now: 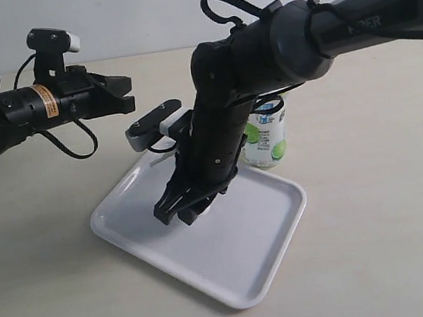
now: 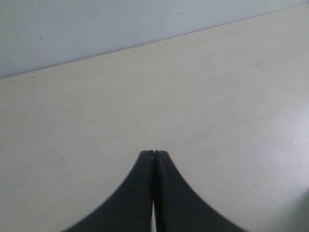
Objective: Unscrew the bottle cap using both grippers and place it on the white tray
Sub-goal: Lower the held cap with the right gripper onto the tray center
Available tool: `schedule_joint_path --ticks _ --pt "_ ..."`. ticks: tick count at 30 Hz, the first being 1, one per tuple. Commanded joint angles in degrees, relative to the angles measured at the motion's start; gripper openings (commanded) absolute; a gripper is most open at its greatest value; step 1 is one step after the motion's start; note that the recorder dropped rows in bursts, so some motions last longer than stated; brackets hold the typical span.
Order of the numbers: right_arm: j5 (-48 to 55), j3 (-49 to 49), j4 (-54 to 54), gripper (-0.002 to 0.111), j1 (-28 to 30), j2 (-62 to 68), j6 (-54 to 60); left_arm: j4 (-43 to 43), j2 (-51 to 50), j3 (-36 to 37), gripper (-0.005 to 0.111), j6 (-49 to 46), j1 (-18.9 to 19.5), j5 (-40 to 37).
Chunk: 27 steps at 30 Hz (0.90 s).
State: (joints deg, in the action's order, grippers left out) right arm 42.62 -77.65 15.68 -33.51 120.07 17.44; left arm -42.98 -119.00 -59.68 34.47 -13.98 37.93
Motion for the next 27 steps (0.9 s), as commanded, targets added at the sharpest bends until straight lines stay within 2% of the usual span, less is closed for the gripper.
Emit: schedule_joint_path --ticks 1,27 --pt "-0.36 0.23 0.16 0.000 -0.12 -0.07 0.39 1.79 0.43 0.34 0.000 0.19 0.23 -2.32" --pt "1.60 0.23 1.47 0.000 -0.12 2.46 0.39 1.10 0.43 0.34 0.000 0.19 0.23 -2.30"
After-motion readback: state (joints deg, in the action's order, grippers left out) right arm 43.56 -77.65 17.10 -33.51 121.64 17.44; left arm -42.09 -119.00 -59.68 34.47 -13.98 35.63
